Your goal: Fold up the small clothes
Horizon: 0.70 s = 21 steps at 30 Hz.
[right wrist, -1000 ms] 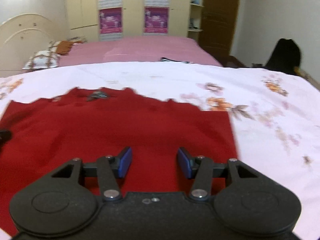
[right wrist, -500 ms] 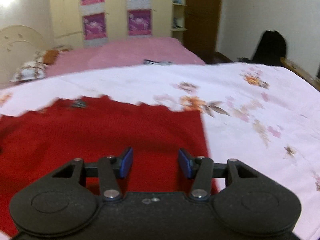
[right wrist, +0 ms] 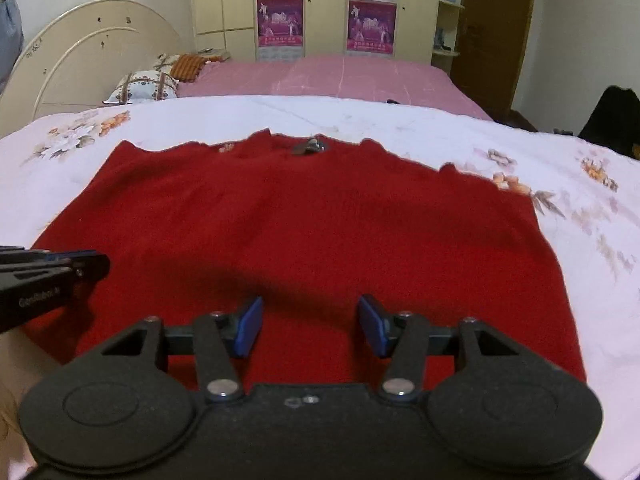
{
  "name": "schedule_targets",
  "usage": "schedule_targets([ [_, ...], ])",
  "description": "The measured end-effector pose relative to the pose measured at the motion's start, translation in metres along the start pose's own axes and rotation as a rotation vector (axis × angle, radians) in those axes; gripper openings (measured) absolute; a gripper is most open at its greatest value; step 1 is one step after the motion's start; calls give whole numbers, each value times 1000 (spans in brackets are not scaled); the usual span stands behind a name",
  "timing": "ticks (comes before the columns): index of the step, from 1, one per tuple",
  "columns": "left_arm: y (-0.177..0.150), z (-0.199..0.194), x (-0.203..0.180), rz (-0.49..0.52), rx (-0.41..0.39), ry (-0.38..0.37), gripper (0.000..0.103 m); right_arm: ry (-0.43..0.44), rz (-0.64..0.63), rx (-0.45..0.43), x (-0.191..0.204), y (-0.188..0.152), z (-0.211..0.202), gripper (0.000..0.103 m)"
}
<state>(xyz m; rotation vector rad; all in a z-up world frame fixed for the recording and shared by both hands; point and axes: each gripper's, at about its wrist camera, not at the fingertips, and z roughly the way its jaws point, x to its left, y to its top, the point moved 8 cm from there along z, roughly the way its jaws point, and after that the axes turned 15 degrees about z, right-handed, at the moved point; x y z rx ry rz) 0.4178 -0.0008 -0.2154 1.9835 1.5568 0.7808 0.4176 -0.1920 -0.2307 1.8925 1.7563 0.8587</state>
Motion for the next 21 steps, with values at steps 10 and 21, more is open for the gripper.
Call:
schedule_targets([
  [10, -14, -17, -6, -10, 41, -21, 5, 9, 26, 14, -3, -7, -10, 53],
  [21, -34, -37, -2, -77, 66, -28, 6, 1, 39, 5, -6, -22, -28, 53],
])
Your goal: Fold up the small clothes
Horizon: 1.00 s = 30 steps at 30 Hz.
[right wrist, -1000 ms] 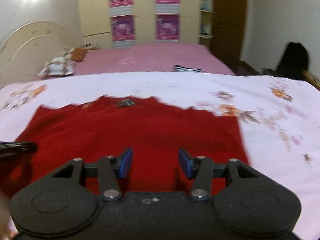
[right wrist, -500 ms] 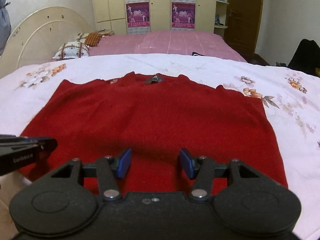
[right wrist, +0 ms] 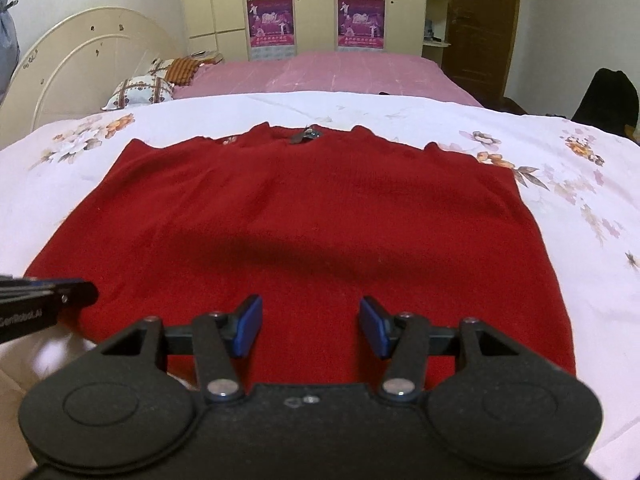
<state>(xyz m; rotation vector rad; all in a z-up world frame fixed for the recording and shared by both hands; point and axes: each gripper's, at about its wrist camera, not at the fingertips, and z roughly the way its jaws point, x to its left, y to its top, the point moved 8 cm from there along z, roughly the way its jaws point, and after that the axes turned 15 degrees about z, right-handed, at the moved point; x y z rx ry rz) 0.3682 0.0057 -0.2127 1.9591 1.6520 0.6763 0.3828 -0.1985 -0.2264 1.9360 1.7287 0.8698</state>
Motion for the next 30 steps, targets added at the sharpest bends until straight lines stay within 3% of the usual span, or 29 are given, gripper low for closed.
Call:
schedule_targets([
  [4, -2, -1, -2, 12, 21, 18, 9, 0, 4, -1, 1, -1, -3, 53],
  [6, -2, -4, -2, -6, 29, 10, 44, 3, 2, -1, 3, -3, -4, 54],
  [7, -2, -7, -2, -14, 22, 2, 100, 5, 3, -1, 3, -4, -5, 54],
  [10, 4, -20, -3, 3, -111, 18, 100, 9, 4, -6, 5, -5, -7, 54],
  [11, 4, -20, -4, 16, -125, 26, 100, 10, 4, -10, 6, -5, -9, 54],
  [13, -1, -11, -2, -7, -81, 8, 100, 8, 3, -13, 6, -5, -9, 54],
  [19, -28, 5, 25, -335, -31, -102, 100, 7, 13, -17, 4, -5, -11, 54],
  [21, -34, 12, 25, -356, -26, -136, 74, 9, 15, -17, 3, -6, -11, 54],
  [22, -36, 18, 23, -368, -14, -166, 54, 9, 16, -16, 3, -6, -10, 54],
  [23, -39, 25, 22, -395, -2, -195, 51, 10, 18, -16, 4, -6, -9, 54],
  [28, -34, 41, 32, -505, -58, -207, 51, 18, 3, -22, 7, -5, -5, 54],
  [30, -28, 50, 35, -545, -84, -225, 62, 21, -3, -27, 8, -1, -2, 54],
])
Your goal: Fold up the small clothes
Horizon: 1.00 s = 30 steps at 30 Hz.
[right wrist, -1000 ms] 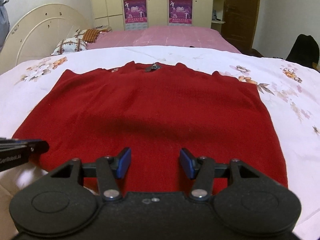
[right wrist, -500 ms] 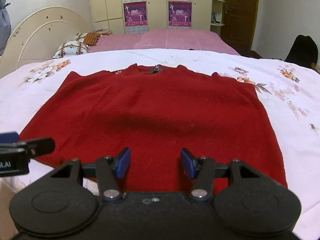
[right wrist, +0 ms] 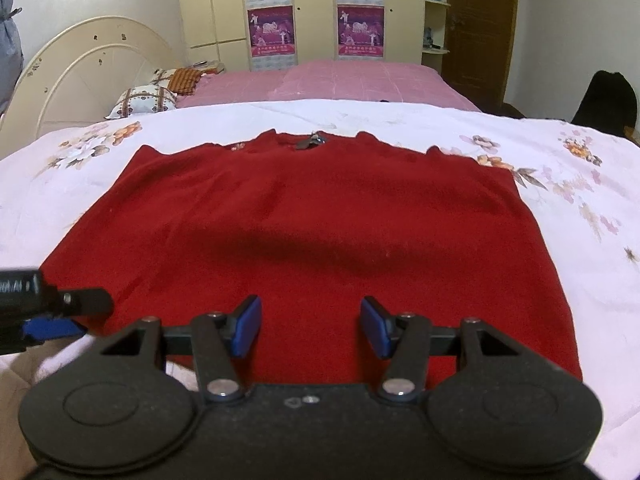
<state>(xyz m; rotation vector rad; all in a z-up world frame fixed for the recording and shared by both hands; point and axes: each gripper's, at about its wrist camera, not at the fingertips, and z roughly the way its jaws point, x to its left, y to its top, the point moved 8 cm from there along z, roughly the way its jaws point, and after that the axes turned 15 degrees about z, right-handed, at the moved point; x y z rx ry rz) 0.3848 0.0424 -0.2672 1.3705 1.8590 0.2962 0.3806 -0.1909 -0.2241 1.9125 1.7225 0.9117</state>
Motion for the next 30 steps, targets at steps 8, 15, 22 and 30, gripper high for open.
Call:
schedule_targets([
  [8, 30, 26, -3, -64, -78, 17, 83, 11, 13, -43, 2, 34, 16, 54],
  [15, 37, 39, 13, -112, -84, 64, 24, 13, -14, -26, 9, 37, 40, 54],
  [22, 55, 17, -18, 71, -160, 49, 14, -47, -133, -55, 16, 19, 54, 56],
  [30, 76, 5, -159, 501, -239, -174, 9, 23, 73, -106, -23, 45, 14, 54],
])
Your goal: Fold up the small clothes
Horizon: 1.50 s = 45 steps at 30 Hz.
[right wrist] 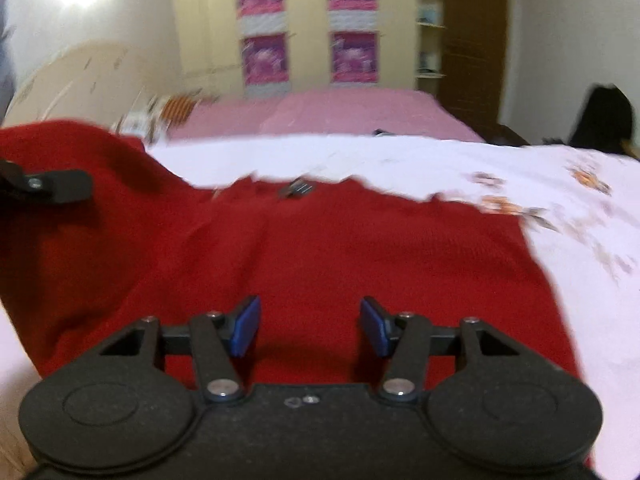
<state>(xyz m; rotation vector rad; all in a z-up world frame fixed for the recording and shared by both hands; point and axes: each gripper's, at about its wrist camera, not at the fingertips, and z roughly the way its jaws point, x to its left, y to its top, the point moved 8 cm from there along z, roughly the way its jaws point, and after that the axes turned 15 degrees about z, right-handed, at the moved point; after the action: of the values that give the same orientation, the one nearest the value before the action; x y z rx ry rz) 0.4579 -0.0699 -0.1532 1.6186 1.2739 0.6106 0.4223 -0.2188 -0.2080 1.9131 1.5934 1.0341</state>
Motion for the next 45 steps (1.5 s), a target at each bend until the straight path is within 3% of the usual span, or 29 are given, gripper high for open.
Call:
schedule_targets([
  [4, -6, 30, -78, 123, 53, -171, 9, -58, 53, -49, -51, 16, -31, 55],
  [7, -37, 56, -122, 194, 161, -243, 9, -156, 106, -52, -100, 17, -43, 55],
  [10, -65, 71, -141, 283, 244, -228, 10, -216, 180, -38, -141, 10, -54, 55],
  [12, -70, 68, -141, 315, 257, -205, 18, -208, 230, -31, -153, 6, -61, 55],
  [13, -68, 65, -140, 317, 260, -210, 34, -190, 249, -32, -155, 5, -65, 55],
  [14, -65, 60, -141, 316, 264, -215, 64, -179, 256, -35, -155, 5, -68, 55],
  [16, -59, 43, -143, 319, 233, -200, 95, -162, 252, -44, -152, 6, -73, 55],
  [20, -45, 10, -137, 300, 175, -198, 96, -127, 268, -62, -148, 16, -83, 57],
  [22, -37, 2, -115, 259, 151, -148, 96, -99, 286, -64, -145, 21, -84, 65],
  [24, -30, -1, -88, 222, 137, -81, 96, -55, 293, -35, -138, 24, -80, 68],
  [27, -28, 8, -43, 177, 166, 38, 96, -6, 281, 35, -123, 19, -64, 67],
  [30, -35, 19, -22, 151, 192, 89, 96, 42, 306, 105, -112, 13, -41, 60],
  [34, -58, 41, -16, 147, 246, 100, 96, 80, 390, 181, -114, 9, -15, 58],
  [36, -68, 53, -17, 148, 276, 89, 96, 128, 429, 223, -114, 4, -7, 53],
  [41, -72, 54, -18, 130, 278, 88, 96, 162, 410, 229, -111, 3, -7, 39],
  [43, -70, 55, -18, 126, 271, 91, 96, 164, 370, 209, -105, 5, -11, 18],
  [45, -65, 52, -20, 119, 254, 88, 96, 153, 323, 183, -97, 9, -17, 14],
])
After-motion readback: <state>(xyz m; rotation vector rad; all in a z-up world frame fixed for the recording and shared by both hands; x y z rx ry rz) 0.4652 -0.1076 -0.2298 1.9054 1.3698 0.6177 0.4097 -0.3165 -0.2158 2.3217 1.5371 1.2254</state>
